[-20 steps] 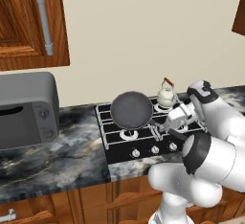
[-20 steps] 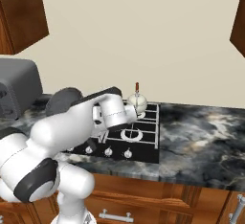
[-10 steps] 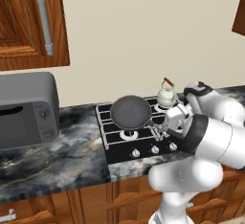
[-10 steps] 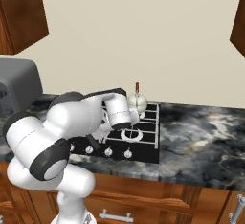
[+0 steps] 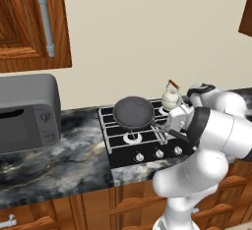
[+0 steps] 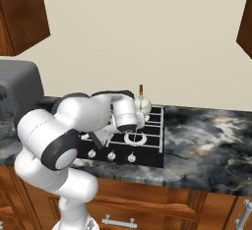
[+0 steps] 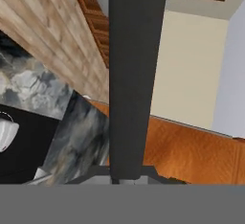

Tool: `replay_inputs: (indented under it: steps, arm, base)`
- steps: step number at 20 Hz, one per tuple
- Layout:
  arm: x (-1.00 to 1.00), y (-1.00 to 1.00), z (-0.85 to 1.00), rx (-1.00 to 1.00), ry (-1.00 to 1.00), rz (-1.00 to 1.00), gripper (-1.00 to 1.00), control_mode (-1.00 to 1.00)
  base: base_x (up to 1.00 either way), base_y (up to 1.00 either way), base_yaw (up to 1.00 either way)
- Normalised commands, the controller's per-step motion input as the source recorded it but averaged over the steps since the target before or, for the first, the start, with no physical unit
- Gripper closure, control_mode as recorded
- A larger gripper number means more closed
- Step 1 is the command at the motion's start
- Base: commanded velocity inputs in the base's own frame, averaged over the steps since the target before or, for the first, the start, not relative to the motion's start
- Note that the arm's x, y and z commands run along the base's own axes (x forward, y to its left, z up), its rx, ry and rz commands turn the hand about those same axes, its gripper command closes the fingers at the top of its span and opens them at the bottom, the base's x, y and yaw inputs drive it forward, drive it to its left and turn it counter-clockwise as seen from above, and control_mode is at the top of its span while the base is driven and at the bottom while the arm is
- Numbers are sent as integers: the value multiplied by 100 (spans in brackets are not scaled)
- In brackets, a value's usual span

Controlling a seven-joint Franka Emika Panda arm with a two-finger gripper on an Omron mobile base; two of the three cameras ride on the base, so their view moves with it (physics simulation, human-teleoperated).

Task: Pick the pan from the cabinet and place it on the stove. Then turn on the stove burner for the pan.

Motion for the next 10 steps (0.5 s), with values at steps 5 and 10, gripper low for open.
replay_inputs:
  steps: [5, 10]
  arm:
    - [27, 5, -6, 7, 6, -5, 100, -100]
    - [32, 6, -9, 5, 3, -5, 100, -100]
  base:
    - [0, 0, 0]
    - [0, 0, 0]
